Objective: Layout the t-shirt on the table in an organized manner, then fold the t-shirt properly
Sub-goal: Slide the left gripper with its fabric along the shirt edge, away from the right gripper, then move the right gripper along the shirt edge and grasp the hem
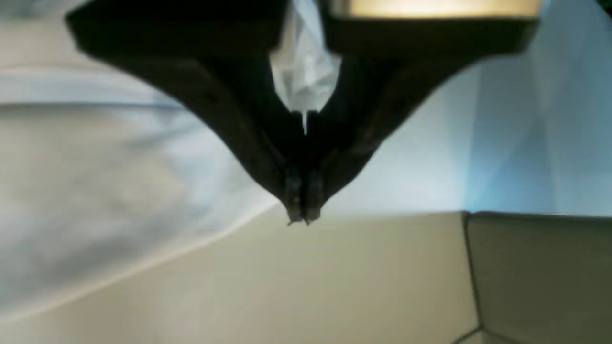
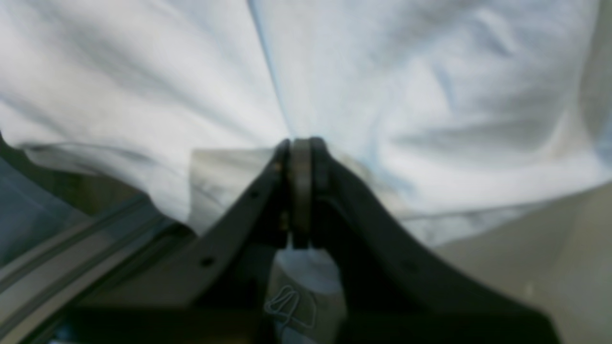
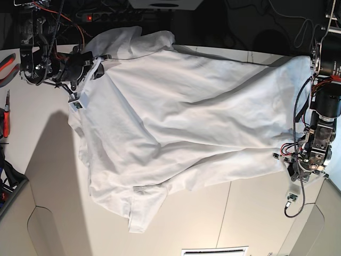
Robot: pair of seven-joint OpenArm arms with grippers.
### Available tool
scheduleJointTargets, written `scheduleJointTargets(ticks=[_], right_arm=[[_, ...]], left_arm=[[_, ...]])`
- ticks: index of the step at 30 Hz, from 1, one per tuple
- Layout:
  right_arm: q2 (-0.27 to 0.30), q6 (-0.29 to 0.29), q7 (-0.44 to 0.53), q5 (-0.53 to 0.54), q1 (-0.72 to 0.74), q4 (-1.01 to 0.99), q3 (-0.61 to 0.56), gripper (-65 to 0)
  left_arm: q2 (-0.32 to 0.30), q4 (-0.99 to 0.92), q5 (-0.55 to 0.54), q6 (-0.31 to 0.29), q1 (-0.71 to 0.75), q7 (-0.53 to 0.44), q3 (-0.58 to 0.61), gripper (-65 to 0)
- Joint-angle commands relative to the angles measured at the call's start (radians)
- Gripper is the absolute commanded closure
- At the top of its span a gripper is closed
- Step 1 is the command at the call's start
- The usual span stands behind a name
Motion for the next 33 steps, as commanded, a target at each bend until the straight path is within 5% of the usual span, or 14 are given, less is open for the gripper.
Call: scheduleJointTargets(ticks=[1,4,6,10,16,23,33], right_arm=[[0.014,-0.007,-0.001,-0.002,0.000,0.003,0.005,0.0],[0.014,-0.006,0.016,0.055,0.018,0.037,0.005,0.0],[0.014,-0.006,0.016,0.057,0.043,0.072,0.005,0.0],[0.014,-0.006,0.051,0.057,0.119,0.133,0.005,0.0],[0.010,-0.006,0.260,0.052,0.274,0.142,0.005,0.0],[-0.058,-0.006,0.431,-0.034,0.430,0.097,0.005,0.0],[-0.188,-0.007,0.721,-0.155,0.734,-0.549,0.005,0.0]], left_arm=[[-0.012,0.013,-0.037,-0.073,-0.040,0.010,-0.005,0.0],[-0.007,0.013,-0.147,-0.316,-0.053,0.101,-0.005,0.0],[0.002,0.013,-0.182,-0.369,-0.052,0.128,-0.005,0.0],[0.004,0.013,-0.199,-0.368,-0.050,0.130,-0.005,0.0],[0.005,0.013,-0.200,-0.367,-0.050,0.129,-0.005,0.0],[0.005,0.013,-0.200,-0.367,-0.050,0.130,-0.005,0.0],[0.005,0.013,-0.200,-0.338,-0.050,0.129,-0.005,0.0]])
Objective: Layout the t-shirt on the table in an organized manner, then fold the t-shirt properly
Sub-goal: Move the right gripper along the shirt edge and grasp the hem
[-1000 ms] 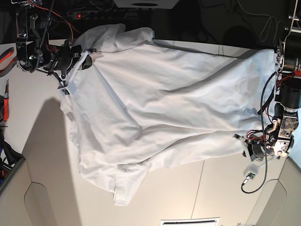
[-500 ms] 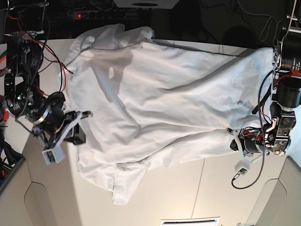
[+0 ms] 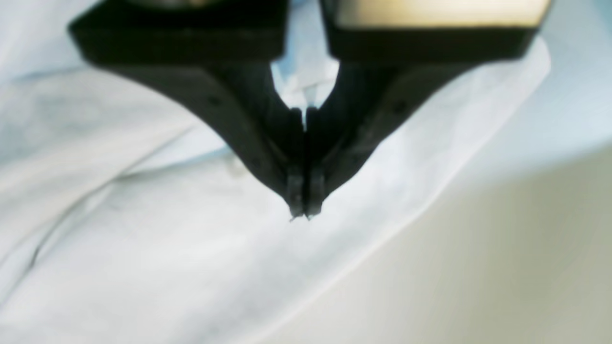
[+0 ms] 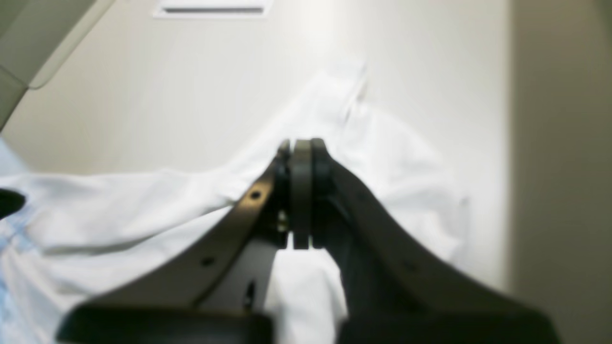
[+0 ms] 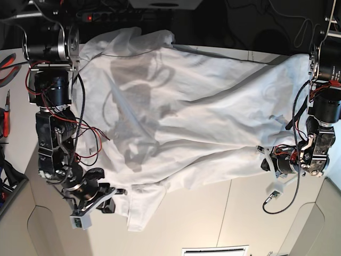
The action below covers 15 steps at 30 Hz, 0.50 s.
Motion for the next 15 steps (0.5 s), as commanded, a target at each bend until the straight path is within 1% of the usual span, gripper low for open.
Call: scheduleJointTargets(ticks=[1,2,4,6,8,9,10,12,14,15], right_arm=[[-0.004,0.001,0.051,-0.003,0.050,-0.060,0.003,0.0],[-0.010,0.000,0.090,-0.009,0.072,-0.143,0.003,0.0],[-0.021,0.001,0.176,-0.010,0.104,-0.291,0.003,0.0],[-0.026,0.000,0.253,-0.024,0.111,-0.396,0.003,0.0],[-0.029,-0.006,0.303,-0.082,0.106,-0.453,0.003,0.0],[-0.028,-0.013,0.308,-0.118,0.101,-0.465,0.003,0.0],[-0.027,-0.031,0.308,-0.154,0.096,-0.468,0.003,0.0],[-0.024,-0.089,0.308,-0.217,0.090,-0.468,0.003,0.0],[-0.017,-0.152,0.307,-0.243,0.090,-0.468,0.003,0.0],[-0.011,-0.174,0.307,-0.249,0.090,-0.468,0.003,0.0]], left_arm=[[-0.014,0.014,-0.005,0.030,-0.030,-0.015,-0.005,0.0],[-0.014,0.014,-0.005,0.044,-0.030,-0.015,-0.005,0.0],[-0.014,0.014,-0.005,0.045,-0.030,-0.015,-0.005,0.0],[-0.014,0.014,-0.005,0.045,-0.030,-0.015,-0.005,0.0],[-0.014,0.014,-0.005,0.045,-0.030,-0.015,-0.005,0.0],[-0.015,0.014,-0.007,0.045,-0.030,-0.016,-0.005,0.0],[-0.015,0.014,-0.007,0.045,-0.030,-0.022,-0.005,0.0],[-0.018,0.014,-0.007,0.045,-0.031,-0.035,-0.005,0.0],[-0.023,0.014,-0.009,0.050,-0.031,-0.036,-0.005,0.0],[-0.024,0.014,-0.013,0.066,-0.031,-0.034,-0.005,0.0]])
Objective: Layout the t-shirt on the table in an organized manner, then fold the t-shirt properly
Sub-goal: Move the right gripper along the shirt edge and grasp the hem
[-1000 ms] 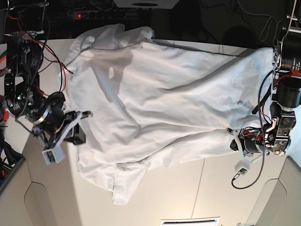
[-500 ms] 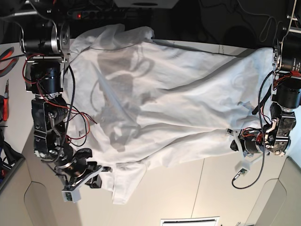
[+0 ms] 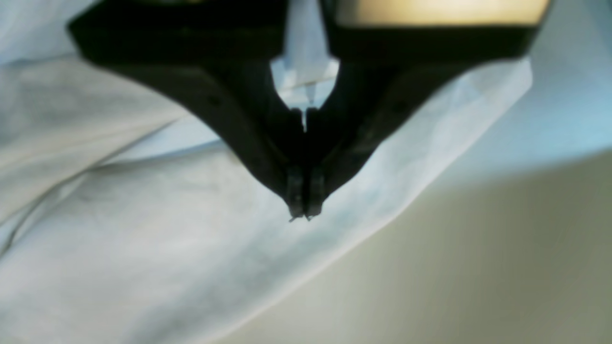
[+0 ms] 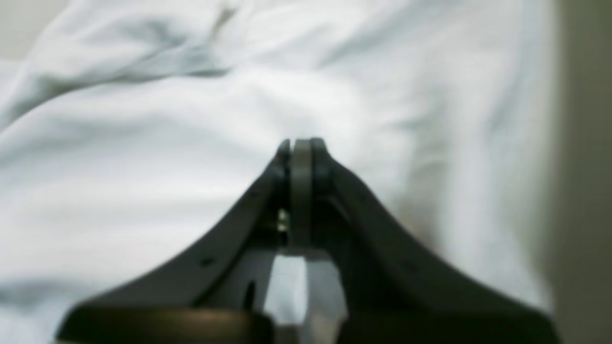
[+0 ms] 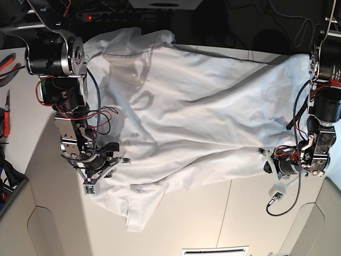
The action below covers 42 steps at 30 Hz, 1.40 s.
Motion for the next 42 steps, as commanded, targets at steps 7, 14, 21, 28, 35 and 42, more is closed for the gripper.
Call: scheduleJointTargets(ticks=[7,14,21,28,35,42], right_arm=[[0.057,-0.151,0.015,-0.032,0.029,0.016,0.003,0.0],[0.094,-0.219,0.014,-0.066,0.029,0.016,0.003,0.0],[0.096,-0.215,0.014,-0.066,0.029,0.016,0.003,0.0],[0.095,-0.215,0.013,-0.066,0.026,0.016,0.003,0.0],[0.100,-0.215,-0.012,-0.066,0.024,0.016,0.003,0.0],[0.099,-0.215,-0.012,-0.066,0.024,0.016,0.003,0.0]], left_arm=[[-0.013,0.014,-0.137,0.021,-0.032,0.082,-0.005,0.0],[-0.011,0.014,-0.160,-0.011,-0.020,0.103,-0.005,0.0],[0.023,0.014,-0.157,-0.011,0.004,0.039,-0.005,0.0],[0.068,0.014,-0.072,-0.006,0.005,0.003,-0.005,0.0],[0.083,0.000,0.135,0.171,0.032,-0.096,-0.005,0.0],[0.083,-0.156,0.264,0.286,0.023,-0.368,-0.005,0.0]])
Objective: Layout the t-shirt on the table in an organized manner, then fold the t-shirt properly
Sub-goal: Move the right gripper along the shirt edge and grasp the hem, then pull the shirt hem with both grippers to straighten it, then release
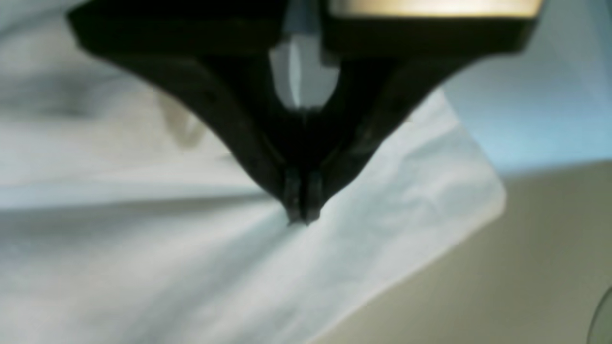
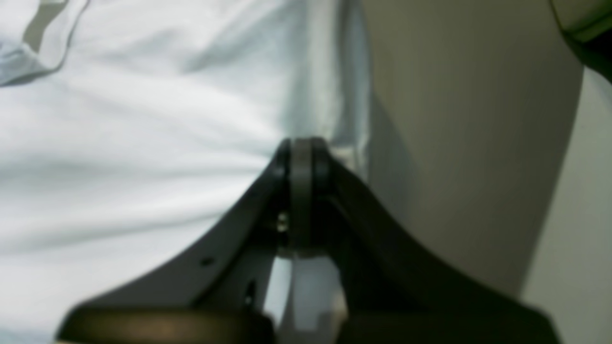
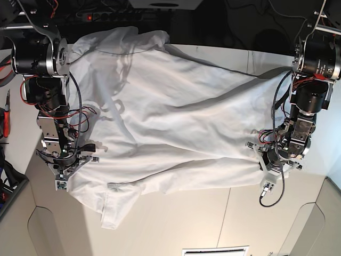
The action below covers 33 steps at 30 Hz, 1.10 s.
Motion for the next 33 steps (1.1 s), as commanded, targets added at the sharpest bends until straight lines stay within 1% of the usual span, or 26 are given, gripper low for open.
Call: scheduleJointTargets(ticks=[1,4,9,15,18,20,23,25,27,31,32,33], right_arm=[[0.008,-0.007,0.017,-0.002,0.027,0.016,0.002,0.0],[0.008,-0.007,0.018,-0.002,0.027,0.016,0.002,0.0],[0.005,-0.008,0.018,-0.002,0.027,0.016,0.002,0.0],[0.006,-0.007,0.019,-0.002,0.030,0.017,0.002,0.0],[0.006,-0.008,0.023,-0.002,0.033,0.025,0.002,0.0],[0.007,-0.008,0.022,-0.002,0.033,0.053,0.002,0.0],[0.008,-0.008,0.021,-0.002,0.032,0.120,0.002,0.0],[0.008,-0.008,0.008,-0.002,0.032,0.175,0.002,0.0],[0.008,-0.008,-0.022,-0.001,0.032,0.235,0.002,0.0],[0.008,-0.006,-0.140,0.035,0.025,0.361,0.002,0.0],[0.008,0.008,-0.175,0.048,0.020,0.396,0.002,0.0],[0.008,0.039,-0.204,0.063,0.008,0.439,0.002,0.0]], left_arm=[[-0.016,-0.016,0.025,0.032,-0.028,-0.008,-0.005,0.0],[-0.016,-0.055,0.038,0.037,-0.055,-0.053,-0.005,0.0],[-0.016,-0.058,0.033,0.037,-0.125,-0.052,-0.005,0.0],[-0.016,-0.058,-0.039,0.036,-0.203,-0.052,-0.005,0.0],[-0.017,-0.058,-0.053,0.036,-0.226,-0.051,-0.005,0.0],[-0.022,-0.058,-0.055,0.036,-0.235,-0.035,-0.005,0.0],[-0.038,-0.055,-0.097,0.024,-0.239,-0.006,-0.005,0.0],[-0.058,-0.041,-0.144,-0.010,-0.238,0.031,-0.005,0.0],[-0.086,-0.014,-0.208,-0.078,-0.237,0.075,-0.005,0.0],[-0.148,0.084,-0.375,-0.255,-0.223,0.177,-0.021,0.0],[-0.162,0.112,-0.425,-0.304,-0.215,0.211,-0.036,0.0],[-0.171,0.141,-0.481,-0.354,-0.206,0.251,-0.058,0.0]])
